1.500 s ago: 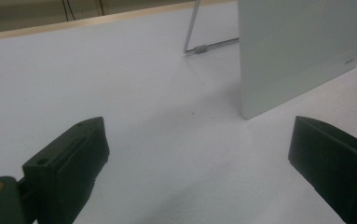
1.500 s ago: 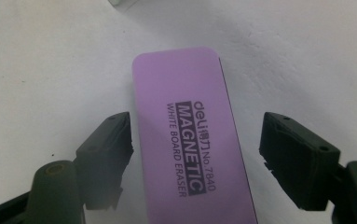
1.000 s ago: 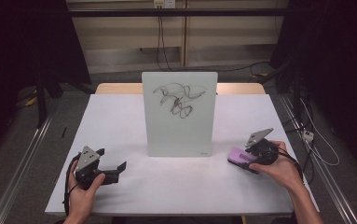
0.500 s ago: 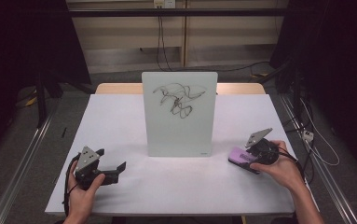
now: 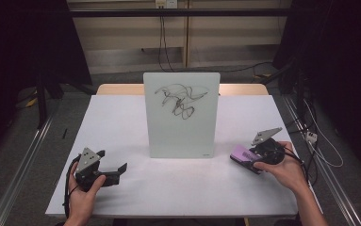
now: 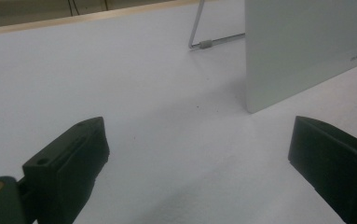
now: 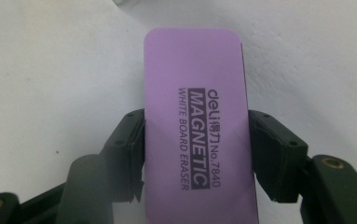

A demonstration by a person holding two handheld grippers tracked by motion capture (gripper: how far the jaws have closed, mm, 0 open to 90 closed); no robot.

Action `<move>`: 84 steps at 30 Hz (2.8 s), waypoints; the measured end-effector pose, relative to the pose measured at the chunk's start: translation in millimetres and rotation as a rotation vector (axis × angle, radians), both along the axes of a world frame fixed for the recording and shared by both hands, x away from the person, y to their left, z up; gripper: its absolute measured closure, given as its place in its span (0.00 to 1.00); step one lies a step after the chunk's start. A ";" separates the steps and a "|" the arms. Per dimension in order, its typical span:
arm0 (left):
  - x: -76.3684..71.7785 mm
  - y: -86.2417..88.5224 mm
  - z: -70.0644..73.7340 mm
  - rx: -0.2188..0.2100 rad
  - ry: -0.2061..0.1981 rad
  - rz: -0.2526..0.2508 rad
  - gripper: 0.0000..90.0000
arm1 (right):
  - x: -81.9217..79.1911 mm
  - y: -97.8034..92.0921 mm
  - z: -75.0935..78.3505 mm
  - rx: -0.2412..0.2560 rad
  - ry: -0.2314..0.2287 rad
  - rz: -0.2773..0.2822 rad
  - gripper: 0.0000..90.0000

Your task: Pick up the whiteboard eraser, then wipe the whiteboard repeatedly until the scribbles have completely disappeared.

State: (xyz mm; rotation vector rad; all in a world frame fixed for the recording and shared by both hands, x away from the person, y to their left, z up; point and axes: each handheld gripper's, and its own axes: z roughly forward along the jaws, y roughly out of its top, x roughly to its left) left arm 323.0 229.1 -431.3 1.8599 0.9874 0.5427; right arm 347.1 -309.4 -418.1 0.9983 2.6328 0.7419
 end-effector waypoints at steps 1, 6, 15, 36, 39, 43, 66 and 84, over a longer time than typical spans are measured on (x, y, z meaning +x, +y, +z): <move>0.1 0.0 0.0 0.000 0.000 0.000 0.05 | -0.1 0.6 0.1 0.005 -0.003 -0.004 0.45; 0.4 0.0 -0.1 0.001 0.001 -0.003 0.05 | -0.4 2.2 1.5 0.035 -0.023 -0.028 0.45; 1.1 4.4 -1.5 -0.010 0.007 0.012 0.05 | -0.8 1.8 6.3 0.099 -0.055 -0.079 0.45; 1.8 1.0 -0.2 0.013 0.004 -0.006 0.05 | -9.7 10.0 15.6 0.213 -0.198 -0.102 0.45; 1.5 1.7 -0.5 0.009 0.004 0.001 0.05 | -10.5 9.7 17.1 0.232 -0.212 -0.108 0.45; 2.2 1.7 -0.5 0.010 0.001 0.000 0.05 | -11.8 9.5 19.3 0.252 -0.227 -0.114 0.45; 4.8 3.4 -3.0 0.005 0.021 -0.004 0.05 | -21.3 28.6 42.7 0.309 -0.381 -0.053 0.46; 4.0 1.7 -2.0 0.016 0.020 -0.004 0.05 | -21.3 54.7 44.3 0.330 -0.422 0.012 0.46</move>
